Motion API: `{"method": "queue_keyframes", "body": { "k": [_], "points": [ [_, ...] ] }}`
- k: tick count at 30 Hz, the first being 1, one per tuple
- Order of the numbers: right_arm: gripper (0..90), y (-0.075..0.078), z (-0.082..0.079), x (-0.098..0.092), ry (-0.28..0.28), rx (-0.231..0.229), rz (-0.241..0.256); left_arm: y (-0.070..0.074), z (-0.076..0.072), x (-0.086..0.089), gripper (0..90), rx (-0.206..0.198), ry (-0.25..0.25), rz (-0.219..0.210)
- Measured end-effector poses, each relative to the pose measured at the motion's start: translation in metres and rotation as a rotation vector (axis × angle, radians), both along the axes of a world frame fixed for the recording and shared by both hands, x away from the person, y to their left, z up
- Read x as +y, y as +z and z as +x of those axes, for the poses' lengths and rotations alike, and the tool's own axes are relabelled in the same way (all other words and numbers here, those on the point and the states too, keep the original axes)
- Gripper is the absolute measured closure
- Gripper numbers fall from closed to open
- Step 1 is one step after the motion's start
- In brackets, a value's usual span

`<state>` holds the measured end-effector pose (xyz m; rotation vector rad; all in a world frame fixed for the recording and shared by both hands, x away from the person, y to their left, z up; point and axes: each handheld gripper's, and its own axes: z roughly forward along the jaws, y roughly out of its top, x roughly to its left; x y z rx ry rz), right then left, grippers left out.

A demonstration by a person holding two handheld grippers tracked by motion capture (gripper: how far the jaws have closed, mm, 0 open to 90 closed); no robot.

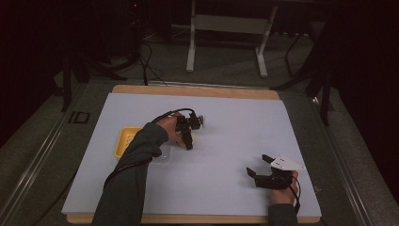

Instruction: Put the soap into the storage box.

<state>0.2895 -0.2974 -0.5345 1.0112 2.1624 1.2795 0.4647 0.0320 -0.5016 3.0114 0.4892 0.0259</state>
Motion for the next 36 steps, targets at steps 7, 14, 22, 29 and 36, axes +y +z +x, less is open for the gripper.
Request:
{"method": "queue_keyframes", "body": {
  "k": [7, 14, 22, 29, 36],
  "points": [
    [13.8, 0.0, 0.0, 0.0, 0.0, -0.002, -0.001, 0.001, -0.003, 0.009, 23.0, -0.024, -0.001, -0.005],
    [13.8, 0.0, 0.0, 0.0, 0.0, -0.003, -0.003, 0.012, -0.007, 0.016, 23.0, -0.033, -0.008, -0.02],
    [13.8, 0.0, 0.0, 0.0, -0.002, -0.003, -0.004, 0.03, -0.012, 0.019, 23.0, -0.064, -0.018, -0.032],
    [13.8, 0.0, 0.0, 0.0, -0.003, -0.003, -0.004, 0.044, -0.015, 0.029, 23.0, -0.077, -0.014, -0.04],
    [13.8, 0.0, 0.0, 0.0, -0.003, -0.004, -0.006, 0.057, -0.018, 0.038, 23.0, -0.104, 0.001, -0.049]
  ]
}}
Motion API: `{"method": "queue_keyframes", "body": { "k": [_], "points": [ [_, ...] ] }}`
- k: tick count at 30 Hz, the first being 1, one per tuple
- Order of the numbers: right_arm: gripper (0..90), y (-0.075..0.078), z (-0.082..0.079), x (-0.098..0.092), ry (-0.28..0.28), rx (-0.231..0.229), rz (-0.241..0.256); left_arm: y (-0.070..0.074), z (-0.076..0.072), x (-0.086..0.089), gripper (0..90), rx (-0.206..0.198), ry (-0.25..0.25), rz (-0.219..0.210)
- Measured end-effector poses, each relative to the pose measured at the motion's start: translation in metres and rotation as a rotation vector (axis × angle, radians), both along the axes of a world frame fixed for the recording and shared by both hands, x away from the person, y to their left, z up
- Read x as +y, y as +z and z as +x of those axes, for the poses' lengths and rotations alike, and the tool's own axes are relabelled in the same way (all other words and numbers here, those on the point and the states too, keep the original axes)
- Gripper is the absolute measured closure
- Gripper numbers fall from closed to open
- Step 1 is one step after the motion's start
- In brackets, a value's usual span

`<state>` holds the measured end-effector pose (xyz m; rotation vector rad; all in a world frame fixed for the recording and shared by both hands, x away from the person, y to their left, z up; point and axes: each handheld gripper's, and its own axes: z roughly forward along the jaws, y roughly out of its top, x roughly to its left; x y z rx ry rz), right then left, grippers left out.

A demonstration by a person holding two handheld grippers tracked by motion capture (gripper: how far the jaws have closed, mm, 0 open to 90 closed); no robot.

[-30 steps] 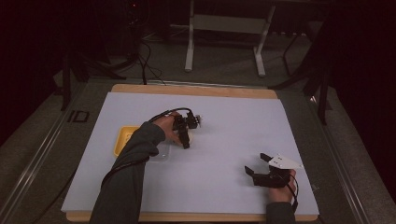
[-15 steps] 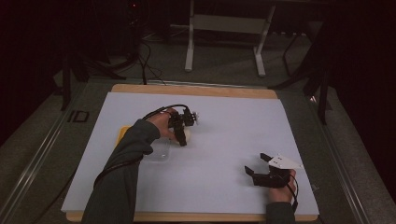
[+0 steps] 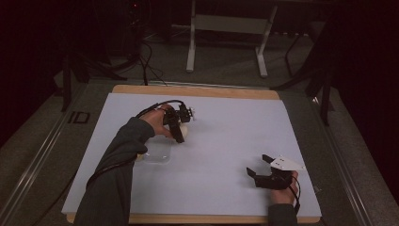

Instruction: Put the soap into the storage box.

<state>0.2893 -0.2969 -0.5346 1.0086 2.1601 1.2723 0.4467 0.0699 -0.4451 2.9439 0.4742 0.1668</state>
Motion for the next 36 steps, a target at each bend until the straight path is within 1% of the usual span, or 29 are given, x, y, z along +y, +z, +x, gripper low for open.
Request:
{"method": "queue_keyframes", "body": {
  "k": [5, 8, 12, 16, 19, 26, 32, 36],
  "points": [
    [13.8, 0.0, 0.0, 0.0, -0.002, 0.0, 0.003, 0.007, -0.001, 0.004, 23.0, 0.0, 0.005, -0.003],
    [13.8, 0.0, 0.0, 0.0, -0.003, -0.001, 0.003, 0.011, -0.003, 0.007, 23.0, -0.001, 0.004, 0.002],
    [13.8, 0.0, 0.0, 0.0, -0.003, -0.003, 0.003, 0.015, -0.005, 0.01, 23.0, -0.016, 0.006, 0.007],
    [13.8, 0.0, 0.0, 0.0, -0.003, -0.004, 0.003, 0.02, -0.008, 0.016, 23.1, -0.016, 0.009, 0.007],
    [13.8, 0.0, 0.0, 0.0, -0.004, -0.004, 0.003, 0.024, -0.01, 0.019, 23.0, -0.032, 0.004, 0.014],
    [13.8, 0.0, 0.0, 0.0, -0.003, -0.005, 0.001, 0.029, -0.014, 0.026, 23.0, -0.033, -0.002, 0.023],
    [13.8, 0.0, 0.0, 0.0, -0.004, -0.004, 0.001, 0.032, -0.017, 0.033, 23.0, -0.038, 0.0, 0.005],
    [13.8, 0.0, 0.0, 0.0, -0.004, -0.006, 0.0, 0.034, -0.02, 0.036, 23.1, -0.041, 0.002, 0.0]
  ]
}}
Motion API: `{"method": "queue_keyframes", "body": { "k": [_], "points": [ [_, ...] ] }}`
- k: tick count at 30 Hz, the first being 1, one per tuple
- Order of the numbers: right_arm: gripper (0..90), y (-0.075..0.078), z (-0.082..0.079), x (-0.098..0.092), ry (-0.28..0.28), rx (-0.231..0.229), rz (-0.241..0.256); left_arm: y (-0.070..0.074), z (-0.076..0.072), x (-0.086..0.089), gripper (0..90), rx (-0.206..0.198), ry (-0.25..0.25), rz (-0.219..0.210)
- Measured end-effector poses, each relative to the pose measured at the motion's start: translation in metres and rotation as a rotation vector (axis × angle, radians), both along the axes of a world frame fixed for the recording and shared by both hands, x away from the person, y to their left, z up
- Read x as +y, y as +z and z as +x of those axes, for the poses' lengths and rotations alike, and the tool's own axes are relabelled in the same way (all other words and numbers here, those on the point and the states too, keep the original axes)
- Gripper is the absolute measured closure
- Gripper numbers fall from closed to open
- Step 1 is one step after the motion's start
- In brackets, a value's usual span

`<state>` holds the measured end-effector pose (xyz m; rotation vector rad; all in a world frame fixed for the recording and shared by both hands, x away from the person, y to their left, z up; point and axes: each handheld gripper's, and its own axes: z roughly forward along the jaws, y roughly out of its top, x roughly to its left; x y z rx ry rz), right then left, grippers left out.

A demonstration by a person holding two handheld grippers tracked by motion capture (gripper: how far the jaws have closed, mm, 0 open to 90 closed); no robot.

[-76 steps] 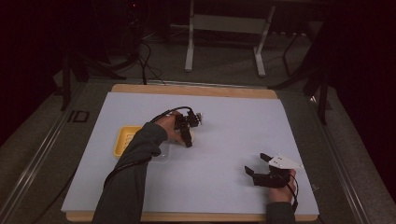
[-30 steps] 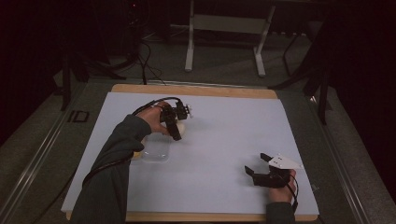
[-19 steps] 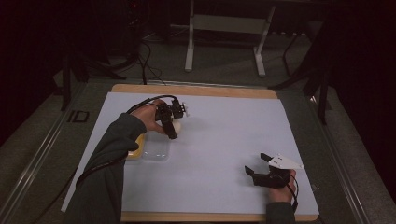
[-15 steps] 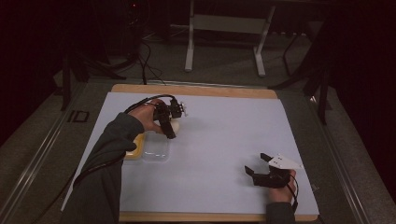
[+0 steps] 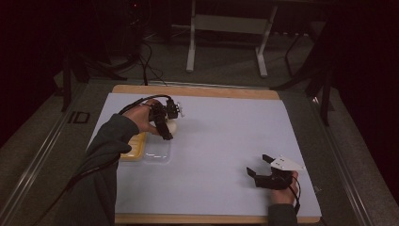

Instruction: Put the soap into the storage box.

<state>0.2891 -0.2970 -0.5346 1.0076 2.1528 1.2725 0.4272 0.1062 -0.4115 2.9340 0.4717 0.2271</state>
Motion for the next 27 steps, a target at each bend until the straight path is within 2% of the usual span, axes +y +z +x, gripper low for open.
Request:
{"method": "queue_keyframes", "body": {
  "k": [7, 12, 27],
  "points": [
    [13.8, 0.0, 0.0, 0.0, 0.0, -0.001, 0.002, -0.001, -0.002, 0.008, 23.0, -0.001, 0.008, 0.007],
    [13.9, 0.0, 0.0, 0.0, 0.0, -0.001, 0.001, 0.0, -0.005, 0.013, 23.1, -0.007, 0.013, -0.009],
    [13.8, 0.0, 0.0, 0.0, 0.0, 0.0, 0.0, 0.0, -0.01, 0.029, 23.1, -0.013, 0.03, -0.014]
  ]
}}
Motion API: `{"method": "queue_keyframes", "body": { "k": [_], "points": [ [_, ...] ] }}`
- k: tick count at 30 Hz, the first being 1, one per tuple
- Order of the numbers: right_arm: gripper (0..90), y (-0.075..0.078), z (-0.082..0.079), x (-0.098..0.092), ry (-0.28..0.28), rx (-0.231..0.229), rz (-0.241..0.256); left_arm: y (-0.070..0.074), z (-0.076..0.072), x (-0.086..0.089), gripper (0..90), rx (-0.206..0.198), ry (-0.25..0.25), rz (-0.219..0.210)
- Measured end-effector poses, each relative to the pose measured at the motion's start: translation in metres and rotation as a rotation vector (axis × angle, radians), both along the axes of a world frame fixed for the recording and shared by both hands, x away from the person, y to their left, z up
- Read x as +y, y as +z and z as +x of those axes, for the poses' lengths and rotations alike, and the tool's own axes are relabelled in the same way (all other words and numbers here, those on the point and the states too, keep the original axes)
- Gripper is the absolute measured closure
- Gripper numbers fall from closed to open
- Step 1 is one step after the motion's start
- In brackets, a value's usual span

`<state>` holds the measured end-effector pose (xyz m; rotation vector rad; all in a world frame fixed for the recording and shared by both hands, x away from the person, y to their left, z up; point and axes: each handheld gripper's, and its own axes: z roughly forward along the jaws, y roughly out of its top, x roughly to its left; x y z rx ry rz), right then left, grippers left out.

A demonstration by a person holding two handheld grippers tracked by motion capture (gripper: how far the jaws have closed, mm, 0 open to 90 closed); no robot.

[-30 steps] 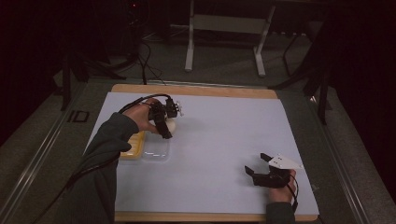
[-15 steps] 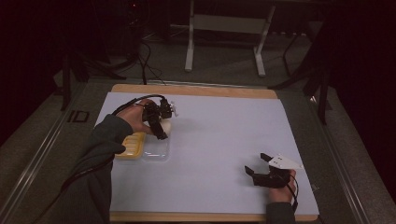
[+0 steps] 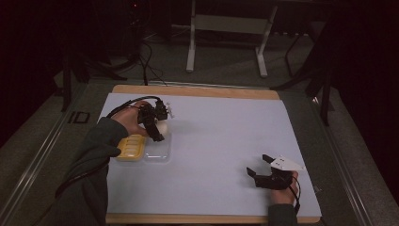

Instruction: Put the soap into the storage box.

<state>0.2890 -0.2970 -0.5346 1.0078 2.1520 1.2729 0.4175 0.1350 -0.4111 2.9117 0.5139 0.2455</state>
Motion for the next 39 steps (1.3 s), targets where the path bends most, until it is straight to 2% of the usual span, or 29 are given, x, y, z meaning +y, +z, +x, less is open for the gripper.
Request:
{"method": "queue_keyframes", "body": {
  "k": [6, 14, 26, 30, 34, 39],
  "points": [
    [13.9, 0.0, 0.0, 0.0, 0.0, -0.001, -0.001, -0.001, 0.0, 0.007, 23.0, -0.006, 0.015, -0.008],
    [13.9, 0.0, 0.0, 0.0, 0.0, 0.0, -0.001, -0.003, -0.001, 0.017, 23.0, 0.004, 0.044, -0.019],
    [13.8, 0.0, 0.0, 0.0, 0.0, 0.0, -0.002, -0.009, -0.002, 0.03, 23.1, 0.019, 0.065, -0.014],
    [13.9, 0.0, 0.0, 0.001, -0.002, 0.0, -0.006, -0.01, -0.003, 0.039, 23.1, 0.023, 0.087, -0.025],
    [13.8, 0.0, 0.0, 0.001, -0.002, 0.0, -0.006, -0.012, -0.005, 0.045, 23.1, 0.024, 0.093, -0.018],
    [13.8, 0.0, 0.0, 0.001, 0.0, 0.0, -0.008, -0.016, -0.006, 0.052, 23.1, 0.032, 0.113, -0.033]
  ]
}}
